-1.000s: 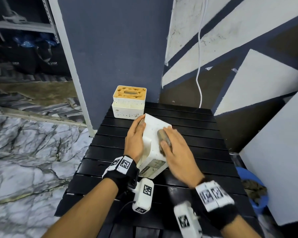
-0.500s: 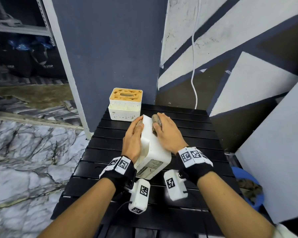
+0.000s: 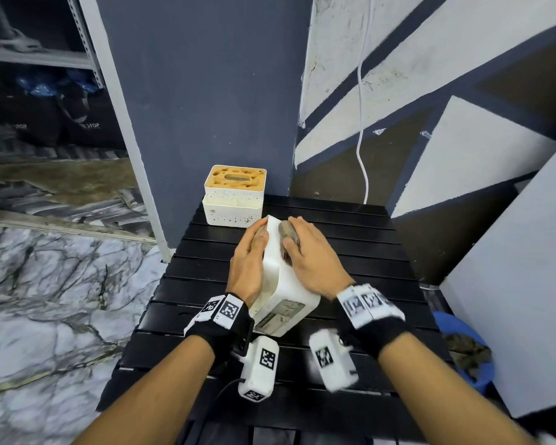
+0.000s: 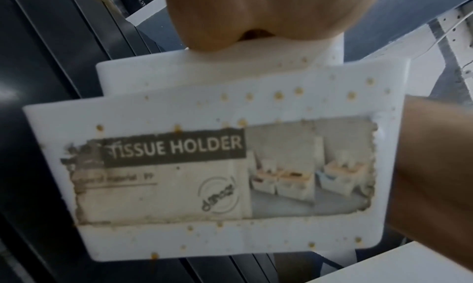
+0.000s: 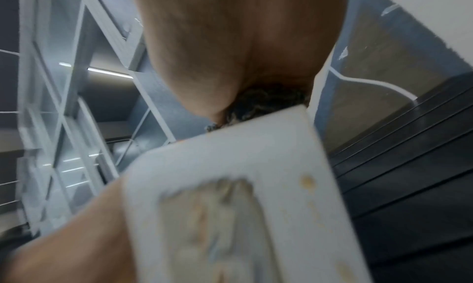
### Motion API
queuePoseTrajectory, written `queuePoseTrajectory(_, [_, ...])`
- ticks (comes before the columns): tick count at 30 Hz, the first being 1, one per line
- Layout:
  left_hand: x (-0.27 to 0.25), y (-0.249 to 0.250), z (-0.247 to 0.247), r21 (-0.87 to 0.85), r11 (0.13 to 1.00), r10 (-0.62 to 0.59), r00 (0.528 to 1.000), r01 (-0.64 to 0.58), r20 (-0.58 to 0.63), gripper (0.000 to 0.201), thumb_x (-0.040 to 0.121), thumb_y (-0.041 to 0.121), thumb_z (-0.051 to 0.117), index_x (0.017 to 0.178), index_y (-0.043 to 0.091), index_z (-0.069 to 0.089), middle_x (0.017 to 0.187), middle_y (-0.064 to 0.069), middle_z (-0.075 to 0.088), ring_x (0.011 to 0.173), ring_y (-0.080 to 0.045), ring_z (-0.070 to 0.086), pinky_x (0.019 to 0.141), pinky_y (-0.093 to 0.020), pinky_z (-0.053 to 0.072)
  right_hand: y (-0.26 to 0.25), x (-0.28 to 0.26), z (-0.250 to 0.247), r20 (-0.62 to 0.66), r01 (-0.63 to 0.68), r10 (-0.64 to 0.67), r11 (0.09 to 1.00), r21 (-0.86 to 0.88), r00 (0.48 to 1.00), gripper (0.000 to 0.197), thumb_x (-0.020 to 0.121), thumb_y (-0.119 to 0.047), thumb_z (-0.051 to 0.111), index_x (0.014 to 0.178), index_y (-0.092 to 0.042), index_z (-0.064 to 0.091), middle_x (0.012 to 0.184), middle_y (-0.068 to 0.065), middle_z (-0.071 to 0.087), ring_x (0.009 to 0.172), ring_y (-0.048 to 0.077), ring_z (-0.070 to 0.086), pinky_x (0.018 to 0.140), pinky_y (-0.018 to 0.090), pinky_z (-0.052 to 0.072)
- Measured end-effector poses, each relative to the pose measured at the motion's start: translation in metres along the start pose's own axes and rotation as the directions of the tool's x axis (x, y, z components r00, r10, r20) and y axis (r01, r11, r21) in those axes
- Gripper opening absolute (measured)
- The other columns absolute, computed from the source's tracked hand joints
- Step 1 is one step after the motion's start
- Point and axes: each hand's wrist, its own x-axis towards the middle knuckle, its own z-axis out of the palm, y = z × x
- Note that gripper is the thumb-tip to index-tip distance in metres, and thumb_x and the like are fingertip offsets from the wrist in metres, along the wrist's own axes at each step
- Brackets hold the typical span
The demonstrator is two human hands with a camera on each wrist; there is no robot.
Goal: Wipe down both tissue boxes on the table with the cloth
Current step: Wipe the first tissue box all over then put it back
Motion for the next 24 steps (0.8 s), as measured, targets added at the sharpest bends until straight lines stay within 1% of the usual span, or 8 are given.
queuePoseTrajectory(2, [0.001,0.000,0.000,0.017,1.000,0.000,1.000,0.000,-0.008,0.028,0.103,0.026,0.046,0.125,0.033,0.062,0.129,0.011,0.063,0.109,0.008,0.057,0.083,-0.006,0.041,0.003,0.021,-0.003,0.027,-0.034,0.034,0.999,0.001,0.999,0.050,0.101,-0.029,0.035,0.146,-0.009,0.025,0.154,0.009,0.025,0.144,0.020,0.018,0.117,0.029,0.011])
queuePoseTrajectory(4, [0.001,0.000,0.000,0.010,1.000,-0.001,1.000,0.001,-0.014,0.027,0.103,0.025,0.046,0.122,0.037,0.063,0.128,0.012,0.064,0.111,0.006,0.058,0.087,-0.009,0.041,0.001,0.021,-0.004,0.023,-0.035,0.035,0.999,0.008,0.999,0.050,0.101,-0.029,0.035,0.146,-0.010,0.025,0.154,0.009,0.025,0.144,0.020,0.018,0.117,0.028,0.010])
queuePoseTrajectory(8, [0.000,-0.003,-0.001,-0.006,1.000,0.002,0.999,-0.002,-0.035,0.027,0.098,0.036,0.047,0.111,0.048,0.067,0.124,0.016,0.066,0.117,-0.003,0.059,0.103,-0.029,0.044,-0.016,-0.032,0.002,-0.024,0.052,-0.051,0.998,0.028,0.998,0.049,0.101,-0.029,0.035,0.147,-0.015,0.025,0.156,0.001,0.022,0.144,0.014,0.012,0.115,0.019,0.003])
queuePoseTrajectory(12, [-0.001,-0.001,0.000,-0.008,1.000,-0.020,1.000,0.020,-0.019,0.029,0.092,0.046,0.045,0.111,0.052,0.066,0.129,0.013,0.064,0.124,-0.012,0.056,0.111,-0.043,0.042,-0.023,-0.071,0.010,-0.025,0.089,-0.088,0.996,0.021,0.996,0.051,0.101,-0.037,0.033,0.148,-0.022,0.022,0.156,-0.007,0.017,0.145,0.007,0.008,0.118,0.023,0.005])
queuePoseTrajectory(16, [-0.003,0.003,0.003,0.004,1.000,-0.026,1.000,0.026,0.005,0.027,0.093,0.046,0.046,0.110,0.054,0.066,0.130,0.014,0.063,0.124,-0.007,0.056,0.112,-0.038,0.040,-0.015,-0.037,0.011,-0.035,0.057,-0.056,0.998,0.023,0.998,0.050,0.101,-0.036,0.033,0.147,-0.019,0.025,0.156,0.000,0.021,0.145,0.013,0.013,0.119,0.027,0.008])
queuePoseTrajectory(20, [-0.004,0.005,0.005,0.037,0.999,-0.006,1.000,0.006,0.003,0.027,0.103,0.032,0.044,0.118,0.046,0.063,0.128,0.018,0.063,0.122,0.000,0.055,0.111,-0.030,0.039,-0.006,0.014,0.004,-0.009,-0.002,0.002,0.999,0.046,1.000,0.051,0.101,-0.035,0.034,0.147,-0.015,0.026,0.156,0.004,0.024,0.145,0.015,0.014,0.118,0.030,0.011])
queuePoseTrajectory(22, [-0.003,0.004,0.005,0.061,0.998,0.000,1.000,0.001,-0.016,0.028,0.104,0.032,0.044,0.120,0.044,0.062,0.126,0.020,0.064,0.120,0.002,0.056,0.109,-0.028,0.040,-0.006,0.022,0.003,-0.003,-0.016,0.017,0.998,0.062,1.000,0.051,0.101,-0.034,0.035,0.147,-0.015,0.026,0.156,0.004,0.024,0.145,0.016,0.015,0.118,0.030,0.012])
queuePoseTrajectory(24, [-0.003,0.004,0.004,0.065,0.998,0.002,1.000,0.000,-0.031,0.027,0.104,0.031,0.044,0.117,0.045,0.063,0.121,0.022,0.065,0.116,0.004,0.057,0.106,-0.026,0.042,-0.010,0.013,0.005,-0.016,-0.005,0.006,0.998,0.064,1.000,0.051,0.101,-0.033,0.035,0.147,-0.015,0.026,0.156,0.003,0.023,0.145,0.015,0.013,0.118,0.029,0.009])
